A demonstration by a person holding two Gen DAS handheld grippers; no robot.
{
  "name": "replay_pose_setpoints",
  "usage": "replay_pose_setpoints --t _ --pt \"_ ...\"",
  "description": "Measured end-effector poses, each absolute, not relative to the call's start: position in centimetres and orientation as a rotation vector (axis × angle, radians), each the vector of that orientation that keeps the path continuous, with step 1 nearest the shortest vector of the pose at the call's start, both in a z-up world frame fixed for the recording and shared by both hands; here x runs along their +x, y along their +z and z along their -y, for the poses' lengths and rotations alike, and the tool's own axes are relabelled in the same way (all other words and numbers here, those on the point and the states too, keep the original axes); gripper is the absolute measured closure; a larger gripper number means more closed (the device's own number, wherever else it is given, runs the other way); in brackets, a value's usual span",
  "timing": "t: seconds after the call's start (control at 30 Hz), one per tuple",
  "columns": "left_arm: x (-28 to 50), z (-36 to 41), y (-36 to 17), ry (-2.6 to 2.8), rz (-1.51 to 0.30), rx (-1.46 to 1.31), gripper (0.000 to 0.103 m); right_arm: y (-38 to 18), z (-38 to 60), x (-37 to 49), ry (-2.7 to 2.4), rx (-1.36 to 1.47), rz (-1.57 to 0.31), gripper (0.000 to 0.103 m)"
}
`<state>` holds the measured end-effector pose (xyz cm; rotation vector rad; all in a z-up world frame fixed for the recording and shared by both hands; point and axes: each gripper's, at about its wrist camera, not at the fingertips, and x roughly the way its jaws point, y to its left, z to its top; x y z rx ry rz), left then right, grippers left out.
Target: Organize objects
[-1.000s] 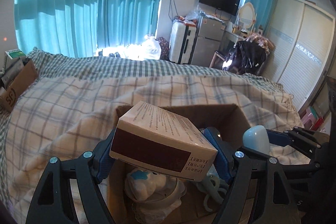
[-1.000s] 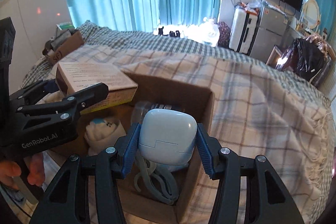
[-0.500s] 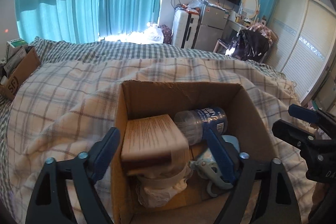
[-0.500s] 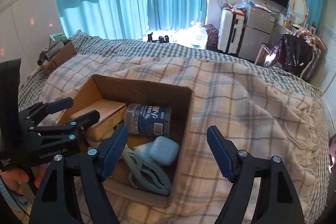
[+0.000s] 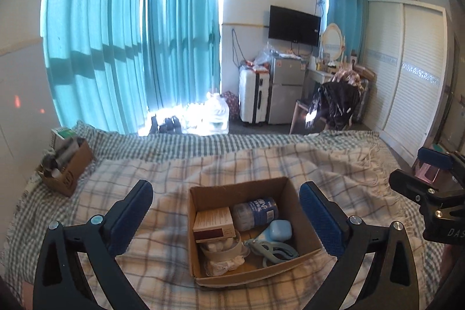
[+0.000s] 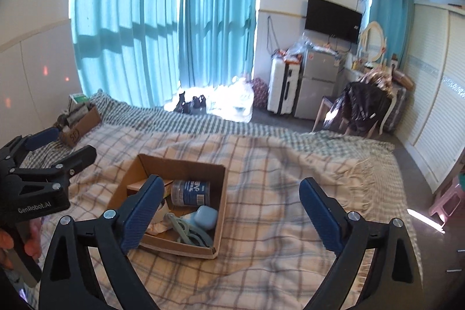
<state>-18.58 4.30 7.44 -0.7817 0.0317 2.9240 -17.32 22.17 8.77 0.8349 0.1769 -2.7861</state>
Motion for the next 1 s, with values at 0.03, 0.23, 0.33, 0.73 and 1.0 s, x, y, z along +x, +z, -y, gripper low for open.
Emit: replay_pose_setpoints --t 0.03,0.23,0.33,0.73,1.0 --pt "-17.6 -4.1 8.4 2.934 -0.02 -0.751 0.0 9.5 -22.4 -16.6 -2.797 0.817 -0.187 0.008" --pt "-13.0 -2.7 11.9 2.978 0.039 -0.623 0.0 14.3 -23.7 -11.0 -2.869 0.655 -0.214 0.0" --pt "-11.0 -2.1 12.6 3.015 0.022 -0.542 0.0 15.7 -24.1 -8.6 -2.897 0.569 -0.216 0.0" --pt "-7.0 -0.9 8.7 3.051 0.053 -0.429 0.0 11.9 -24.3 -5.5 -2.92 0.449 -0.13 0.0" --pt "-5.5 -0.5 3.6 3.119 0.088 -0.36 0.0 6.4 -23.3 -5.4 -2.963 0.35 -0.127 0.0"
